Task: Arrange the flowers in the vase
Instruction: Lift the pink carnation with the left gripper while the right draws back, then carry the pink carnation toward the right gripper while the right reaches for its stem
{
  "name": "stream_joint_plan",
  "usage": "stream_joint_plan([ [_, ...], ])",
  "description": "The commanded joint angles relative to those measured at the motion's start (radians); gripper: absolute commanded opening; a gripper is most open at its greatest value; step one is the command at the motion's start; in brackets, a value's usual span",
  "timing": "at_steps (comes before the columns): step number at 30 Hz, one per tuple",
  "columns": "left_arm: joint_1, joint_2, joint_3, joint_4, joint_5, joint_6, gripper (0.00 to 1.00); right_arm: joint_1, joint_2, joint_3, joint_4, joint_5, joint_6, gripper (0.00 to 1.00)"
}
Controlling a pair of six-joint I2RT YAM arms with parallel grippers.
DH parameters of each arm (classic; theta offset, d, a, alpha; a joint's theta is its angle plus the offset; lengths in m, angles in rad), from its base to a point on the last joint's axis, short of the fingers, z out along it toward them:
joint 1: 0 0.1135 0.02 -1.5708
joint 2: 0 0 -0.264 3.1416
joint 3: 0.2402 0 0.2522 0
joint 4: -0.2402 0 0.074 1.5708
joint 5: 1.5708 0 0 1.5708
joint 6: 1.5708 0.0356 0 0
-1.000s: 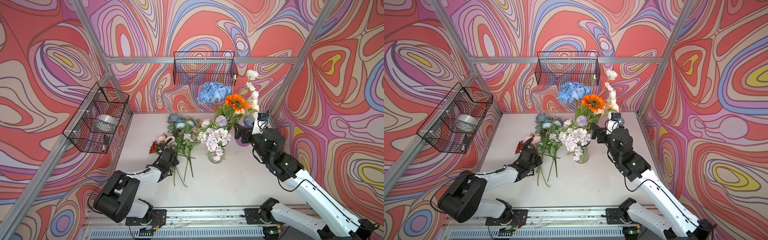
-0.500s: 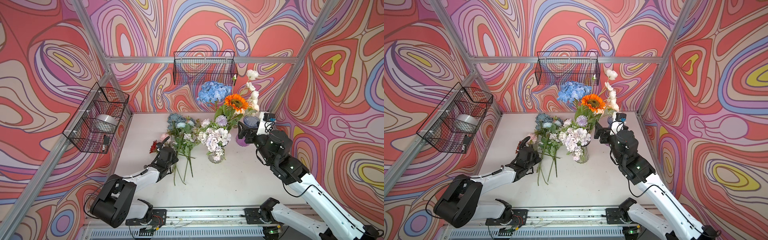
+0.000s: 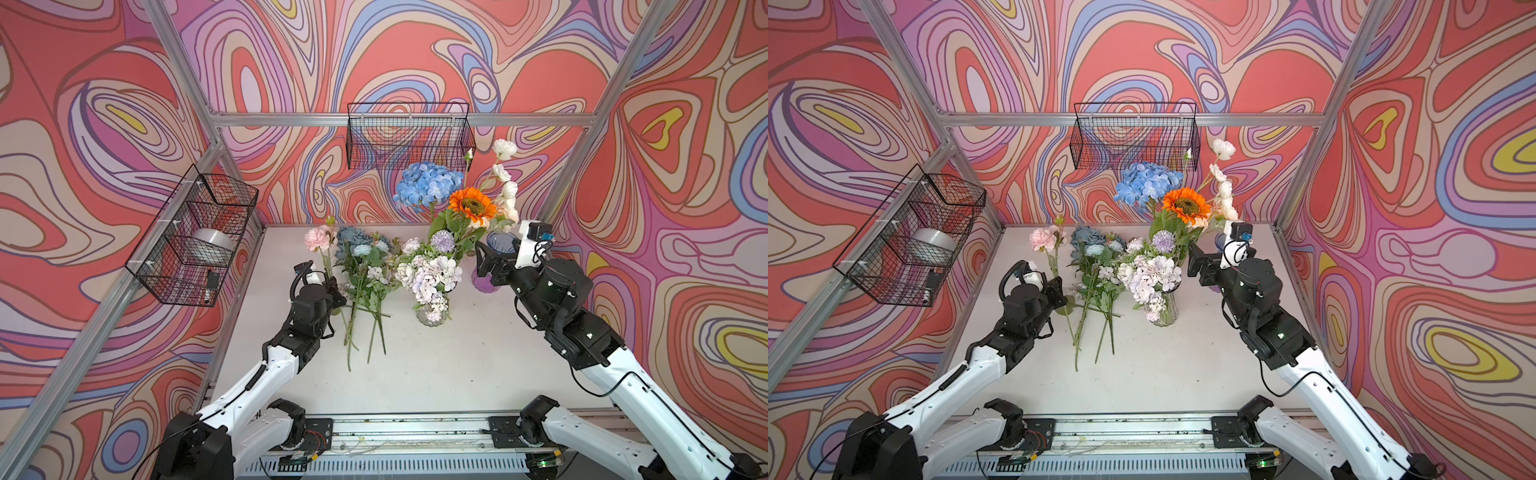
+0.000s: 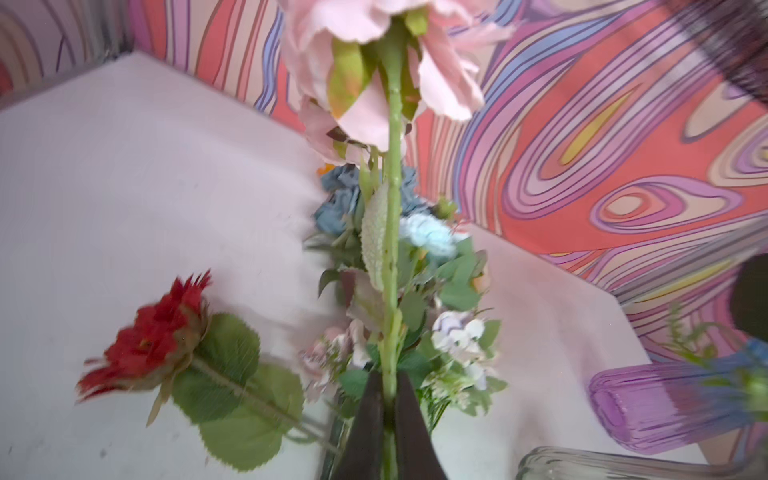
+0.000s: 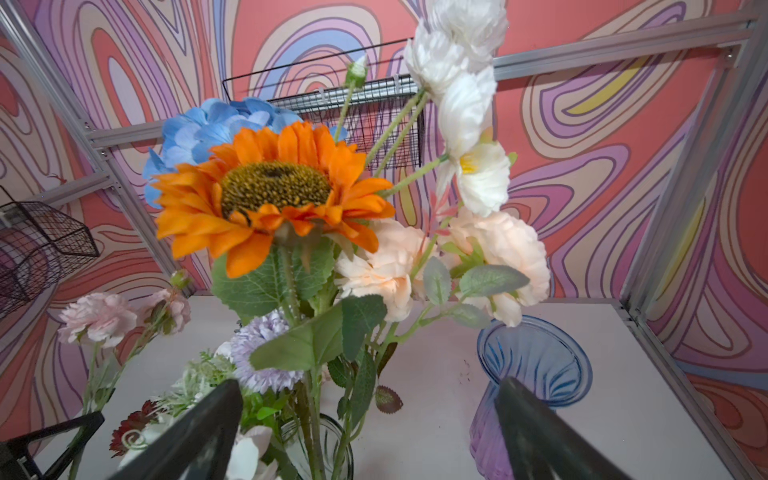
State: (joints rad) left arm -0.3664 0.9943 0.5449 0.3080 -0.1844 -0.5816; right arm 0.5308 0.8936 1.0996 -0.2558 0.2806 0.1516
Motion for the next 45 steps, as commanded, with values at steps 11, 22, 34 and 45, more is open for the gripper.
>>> stream_joint_plan([
  [11,-0.03,-0.032,0.097,0.394,0.45,0.125,0.0,0.013,0.211,0.202,-0.006,-0.507,0.05,0.74],
  [22,-0.146,0.0,0.172,0.475,0.491,0.194,0.0,0.233,0.451,0.309,0.084,-0.552,0.054,0.68],
  [34,-0.161,0.008,0.155,0.609,0.482,0.137,0.0,0.285,0.566,0.314,0.106,-0.625,0.082,0.6],
  [45,-0.178,0.01,0.119,0.682,0.465,0.081,0.0,0.287,0.581,0.281,0.174,-0.635,0.107,0.51],
])
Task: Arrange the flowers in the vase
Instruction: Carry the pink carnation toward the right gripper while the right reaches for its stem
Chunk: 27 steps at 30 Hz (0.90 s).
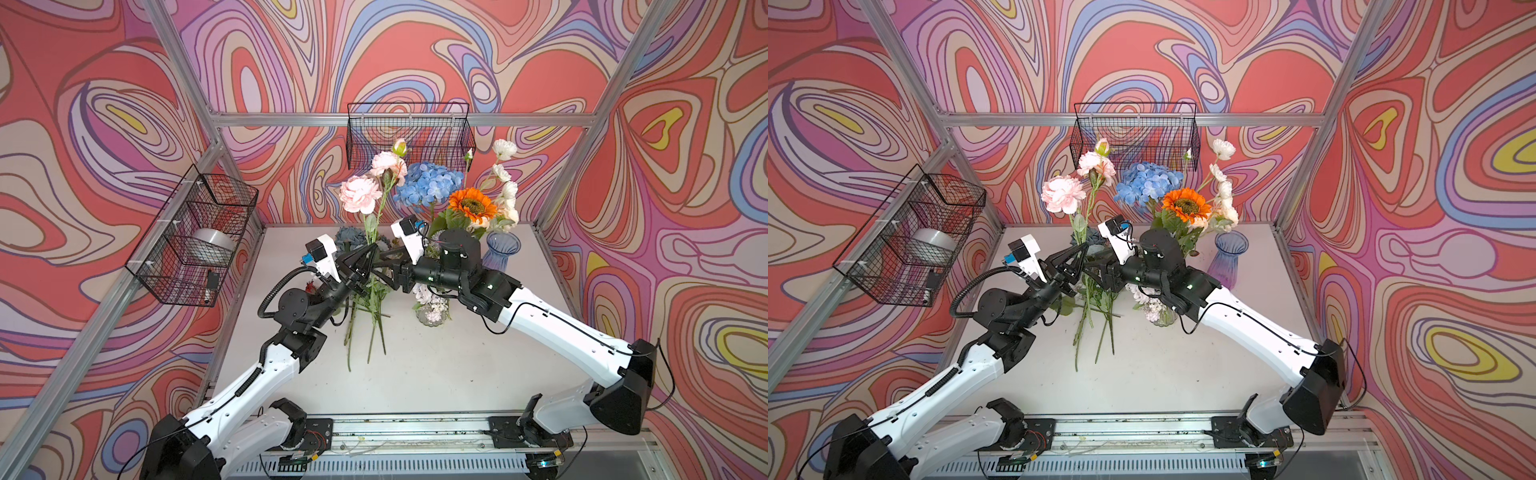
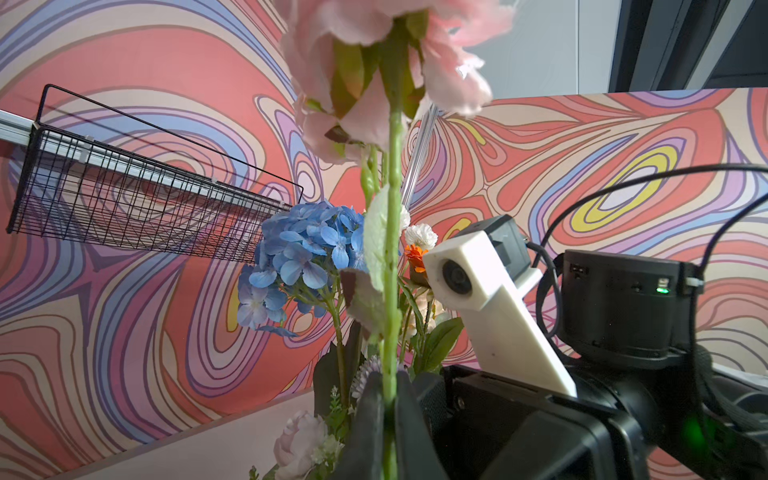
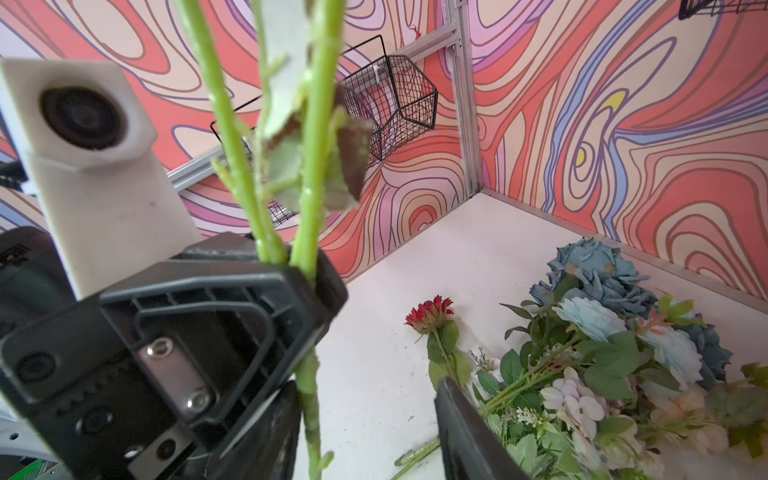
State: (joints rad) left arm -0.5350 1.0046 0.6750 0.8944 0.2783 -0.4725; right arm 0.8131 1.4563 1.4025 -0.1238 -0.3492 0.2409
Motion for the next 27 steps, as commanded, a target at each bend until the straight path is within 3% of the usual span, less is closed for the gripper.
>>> stream_joint_plan([
  [1,-0.011,0.002,-0.012,0.097,0.004,-0.033,0.0,0.004,0.02,-0.028,0.057,-0.008,0.024,0.49],
  [8,-0.022,0.016,-0.021,0.123,0.016,-0.066,0.0,0.004,0.035,-0.04,0.101,-0.028,0.037,0.23],
  [12,-0.022,0.028,-0.023,0.146,0.026,-0.08,0.0,0.004,0.037,-0.039,0.094,-0.04,0.032,0.01],
  [19,-0.023,0.039,-0.021,0.172,0.04,-0.095,0.01,0.004,0.029,-0.05,0.09,-0.024,0.023,0.0],
  [22,-0.023,0.032,-0.023,0.167,0.043,-0.096,0.13,0.004,0.014,-0.068,0.105,-0.008,0.018,0.0],
  [24,-0.023,0.029,-0.022,0.16,0.04,-0.097,0.31,0.004,0.004,-0.078,0.111,0.003,0.015,0.0],
  [27,-0.023,0.026,-0.023,0.151,0.033,-0.096,0.31,0.003,-0.007,-0.09,0.115,0.023,0.008,0.0],
])
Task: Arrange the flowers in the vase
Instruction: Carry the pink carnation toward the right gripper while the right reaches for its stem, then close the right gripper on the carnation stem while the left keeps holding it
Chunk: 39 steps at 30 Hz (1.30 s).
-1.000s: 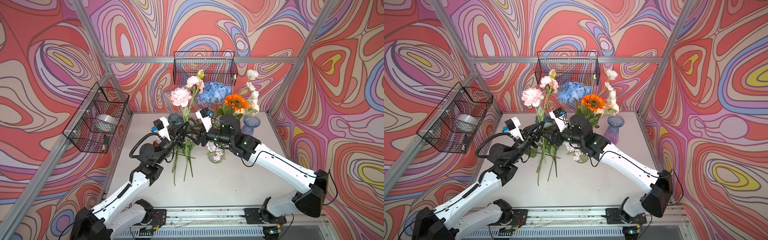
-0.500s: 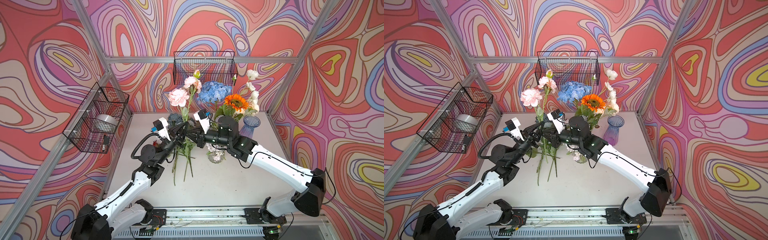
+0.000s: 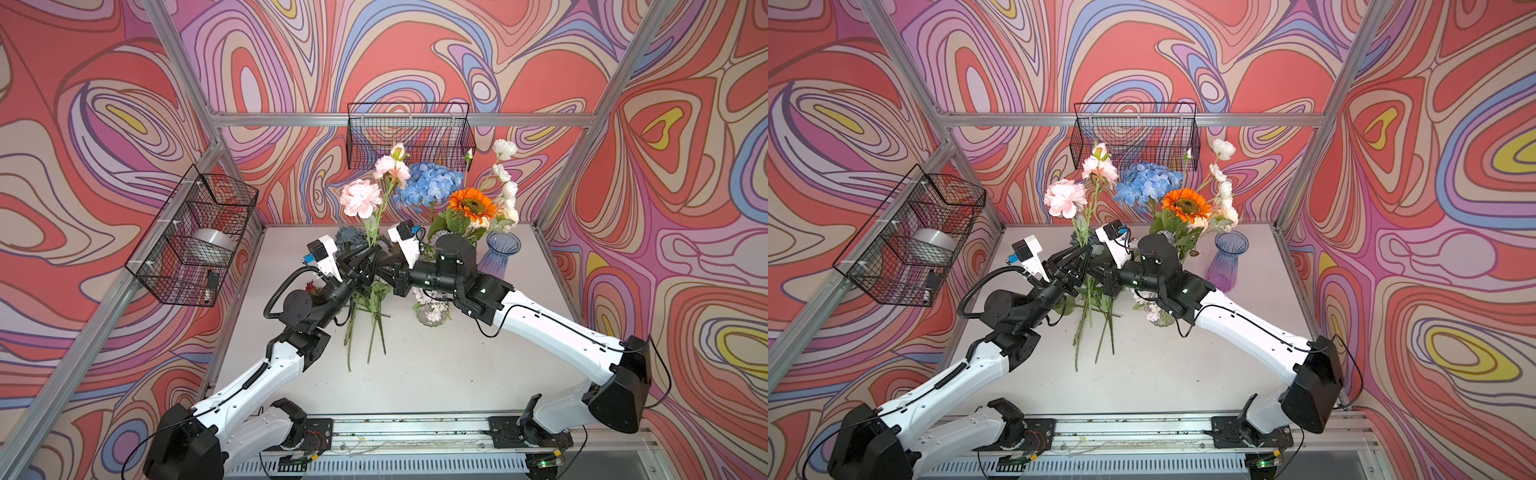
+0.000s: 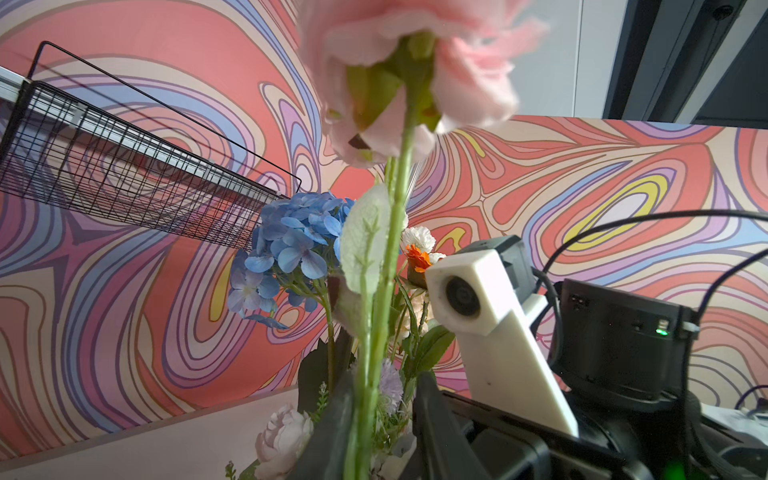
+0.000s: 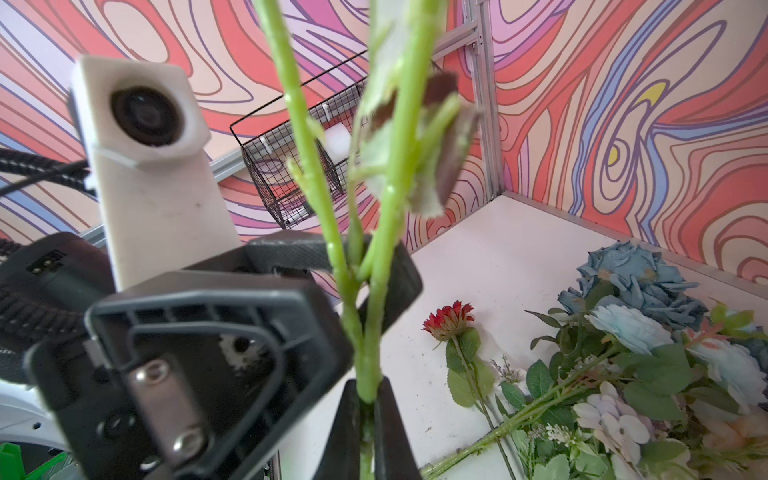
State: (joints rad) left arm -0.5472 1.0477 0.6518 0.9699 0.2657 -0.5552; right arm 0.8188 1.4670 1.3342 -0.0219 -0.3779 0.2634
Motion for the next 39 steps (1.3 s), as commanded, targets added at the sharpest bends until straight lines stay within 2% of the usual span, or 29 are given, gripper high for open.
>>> stream_joint_plan([
  [1,-0.01,-0.017,0.0,0.076,0.041,-0.014,0.31,-0.001,-0.021,-0.023,0.011,0.055,-0.016,0.0],
  [3,-0.011,-0.017,0.0,0.073,0.038,-0.011,0.32,-0.002,-0.027,-0.03,0.01,0.066,-0.022,0.0],
  [7,-0.011,-0.014,0.004,0.061,0.027,-0.007,0.28,-0.002,-0.038,-0.034,0.004,0.079,-0.034,0.0],
  [9,-0.011,-0.011,0.007,0.046,0.02,-0.003,0.19,-0.001,-0.043,-0.038,0.001,0.083,-0.041,0.0],
  [12,-0.011,-0.006,0.014,0.026,0.017,0.001,0.0,-0.001,-0.048,-0.038,-0.007,0.083,-0.05,0.0],
  [21,-0.011,0.002,0.025,0.027,0.02,-0.003,0.0,-0.001,-0.037,-0.026,-0.013,0.105,-0.061,0.01],
  [23,-0.01,0.002,0.023,0.034,0.02,-0.005,0.0,-0.001,-0.033,-0.023,-0.008,0.11,-0.061,0.16],
  [24,-0.011,0.004,0.024,0.038,0.02,-0.007,0.0,-0.001,-0.03,-0.021,-0.005,0.112,-0.06,0.2],
  [29,-0.011,0.012,0.02,0.057,0.024,-0.022,0.0,-0.001,-0.009,-0.002,0.006,0.123,-0.062,0.24],
  [36,-0.011,0.022,0.016,0.065,0.033,-0.031,0.0,-0.001,-0.02,0.004,0.011,0.172,-0.08,0.22],
  [38,-0.011,0.028,0.016,0.07,0.04,-0.036,0.0,-0.001,-0.029,0.001,0.017,0.178,-0.085,0.01],
  [39,-0.011,0.031,0.016,0.075,0.045,-0.038,0.0,-0.002,-0.033,-0.002,0.02,0.18,-0.087,0.0],
])
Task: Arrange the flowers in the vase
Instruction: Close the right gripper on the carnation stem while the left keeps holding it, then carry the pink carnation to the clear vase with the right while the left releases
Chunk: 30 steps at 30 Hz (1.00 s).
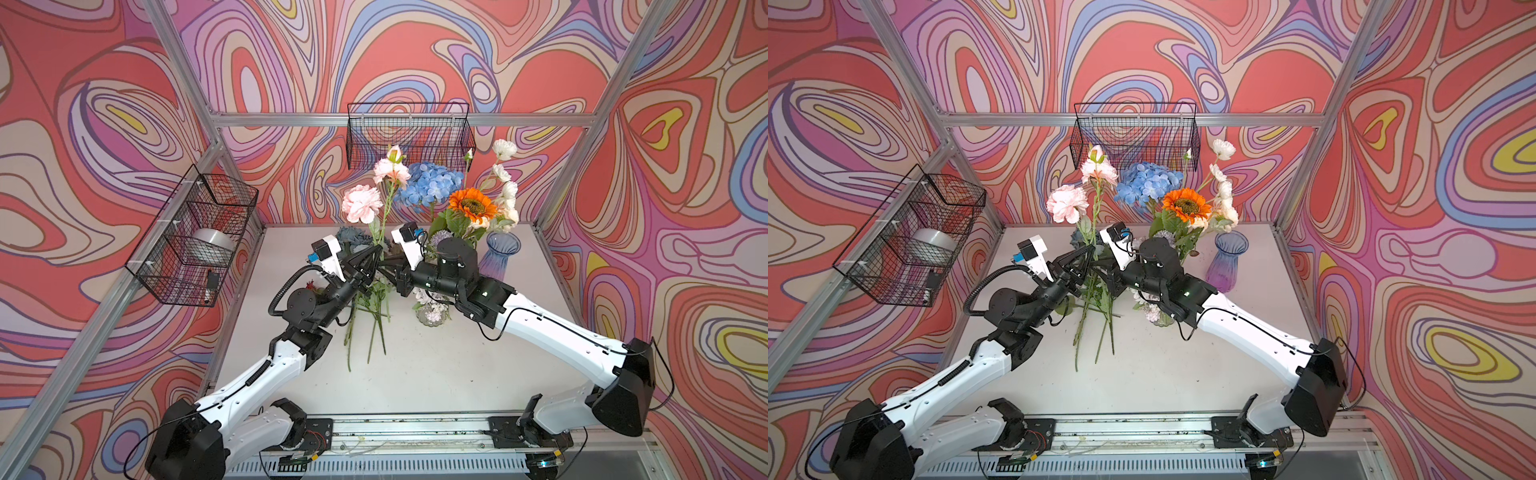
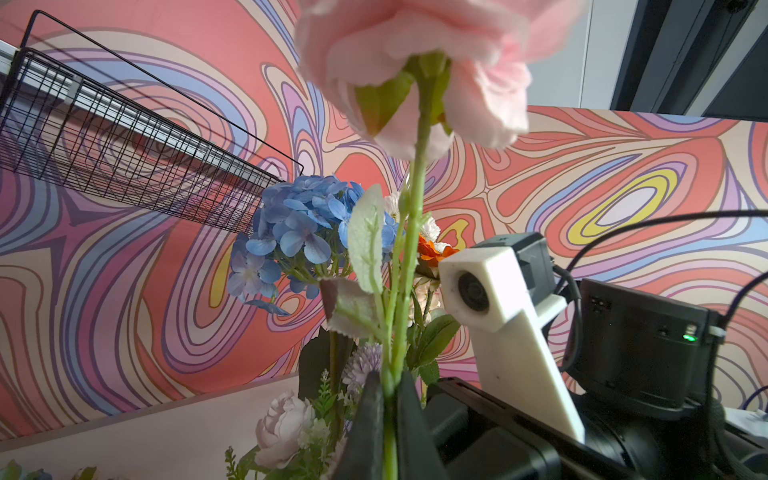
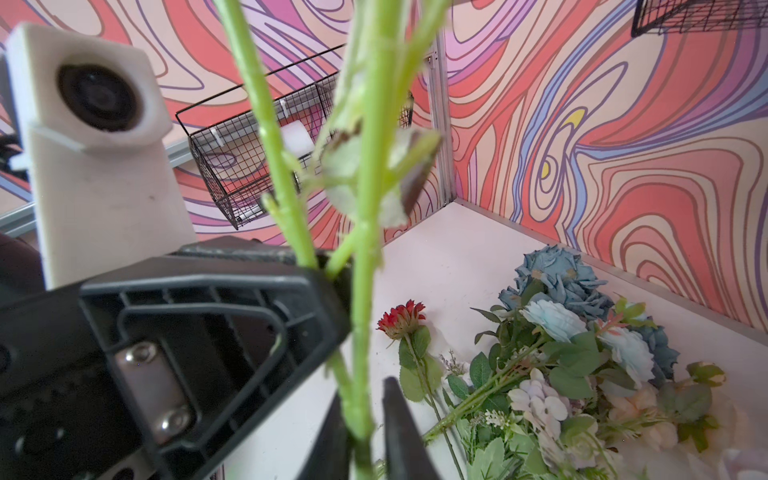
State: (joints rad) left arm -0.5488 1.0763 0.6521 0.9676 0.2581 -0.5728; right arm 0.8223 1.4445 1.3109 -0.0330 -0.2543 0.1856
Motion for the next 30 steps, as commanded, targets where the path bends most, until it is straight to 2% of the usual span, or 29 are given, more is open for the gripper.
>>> stream_joint_plan([
  [1,-0.01,0.004,0.015,0.079,0.056,-0.023,0.0,-0.005,-0.016,0.017,0.034,0.058,-0.011,0.0],
  [3,-0.01,-0.002,0.015,0.073,0.057,-0.022,0.27,-0.005,-0.025,0.012,0.035,0.064,-0.018,0.0],
  [5,-0.01,-0.019,0.008,0.054,0.039,-0.018,0.65,-0.005,-0.036,0.008,0.032,0.077,-0.025,0.0],
  [8,-0.007,-0.058,-0.013,-0.013,-0.027,-0.001,0.96,-0.005,-0.065,0.003,0.022,0.083,-0.032,0.0],
  [9,-0.004,-0.073,-0.022,-0.04,-0.051,0.007,1.0,-0.005,-0.076,0.001,0.019,0.084,-0.034,0.0],
  [17,0.012,-0.115,-0.144,-0.259,-0.241,0.013,1.0,-0.005,-0.231,-0.026,-0.121,0.136,-0.038,0.0],
  [20,0.012,-0.103,-0.191,-0.29,-0.236,0.0,1.0,-0.005,-0.297,-0.056,-0.172,0.208,-0.042,0.0],
  [30,0.012,-0.046,-0.182,-0.342,-0.21,-0.005,1.0,-0.006,-0.477,-0.152,-0.306,0.503,-0.072,0.0],
])
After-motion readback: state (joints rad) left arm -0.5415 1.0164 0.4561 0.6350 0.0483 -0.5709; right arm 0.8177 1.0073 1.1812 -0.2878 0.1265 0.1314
